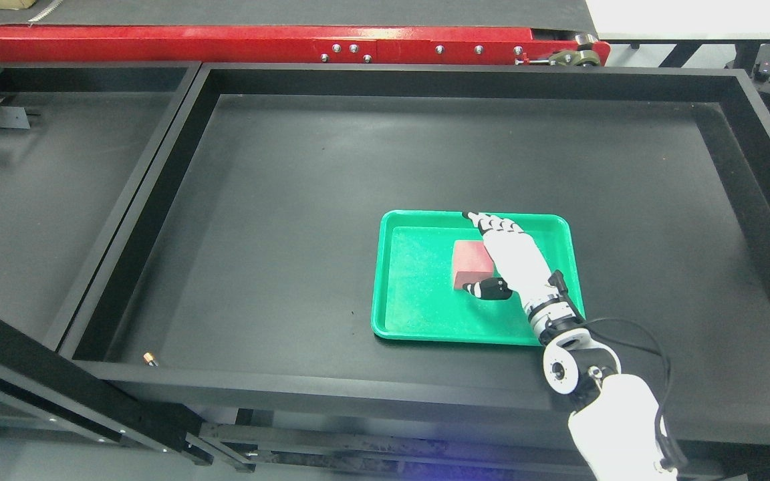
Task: Pick pink block from left shelf to tray
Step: 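Move the right hand beside the pink cube on the green tray, then close the right hand fingers around the pink cube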
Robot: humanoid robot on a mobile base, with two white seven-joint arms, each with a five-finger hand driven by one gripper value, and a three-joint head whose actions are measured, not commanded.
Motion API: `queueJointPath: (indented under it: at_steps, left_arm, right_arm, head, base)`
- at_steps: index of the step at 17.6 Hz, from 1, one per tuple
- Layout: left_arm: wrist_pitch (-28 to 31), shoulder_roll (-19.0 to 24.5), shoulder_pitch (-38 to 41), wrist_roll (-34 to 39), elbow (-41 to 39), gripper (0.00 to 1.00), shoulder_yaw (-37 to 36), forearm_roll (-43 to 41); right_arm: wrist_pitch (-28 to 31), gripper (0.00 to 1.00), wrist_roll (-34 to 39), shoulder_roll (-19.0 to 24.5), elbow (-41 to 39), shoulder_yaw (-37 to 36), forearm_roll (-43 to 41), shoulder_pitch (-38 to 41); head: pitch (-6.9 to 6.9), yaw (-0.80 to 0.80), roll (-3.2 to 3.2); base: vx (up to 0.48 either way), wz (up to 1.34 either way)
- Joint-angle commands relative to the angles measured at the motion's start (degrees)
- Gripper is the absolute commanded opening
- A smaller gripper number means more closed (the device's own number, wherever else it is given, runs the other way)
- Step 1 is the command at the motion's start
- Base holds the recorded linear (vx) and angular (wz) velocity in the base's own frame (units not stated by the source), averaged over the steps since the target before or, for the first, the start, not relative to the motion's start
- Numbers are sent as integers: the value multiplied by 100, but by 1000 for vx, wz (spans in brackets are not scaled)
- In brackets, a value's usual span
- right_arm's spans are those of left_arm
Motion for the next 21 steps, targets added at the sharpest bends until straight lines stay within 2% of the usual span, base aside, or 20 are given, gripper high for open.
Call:
queueJointPath:
  at_steps: [1, 3, 7, 15, 21]
  left_arm:
    - [-2, 100, 114, 1, -100, 100, 0, 0]
    - [-2, 100, 114, 1, -100, 100, 0, 0]
    - [-2, 100, 114, 1, -100, 100, 0, 0]
    - [-2, 100, 114, 1, -100, 100, 0, 0]
    - [-2, 100, 114, 1, -100, 100, 0, 0]
  right_arm:
    - [-3, 99, 16, -100, 438, 69, -4, -196]
    - [6, 99, 86, -100, 482, 60, -4, -204]
    - [85, 99, 753, -100, 508, 33, -57, -196]
    - [164, 98, 711, -100, 508, 16, -92, -196]
    - [147, 69, 676, -100, 508, -11, -83, -196]
  head:
    - [0, 0, 0]
    - [0, 0, 0]
    - [0, 0, 0]
    - [0, 0, 0]
    - [0, 0, 0]
  base:
    - [36, -4]
    - [36, -2]
    - [31, 0]
    - [3, 0]
    - [0, 0]
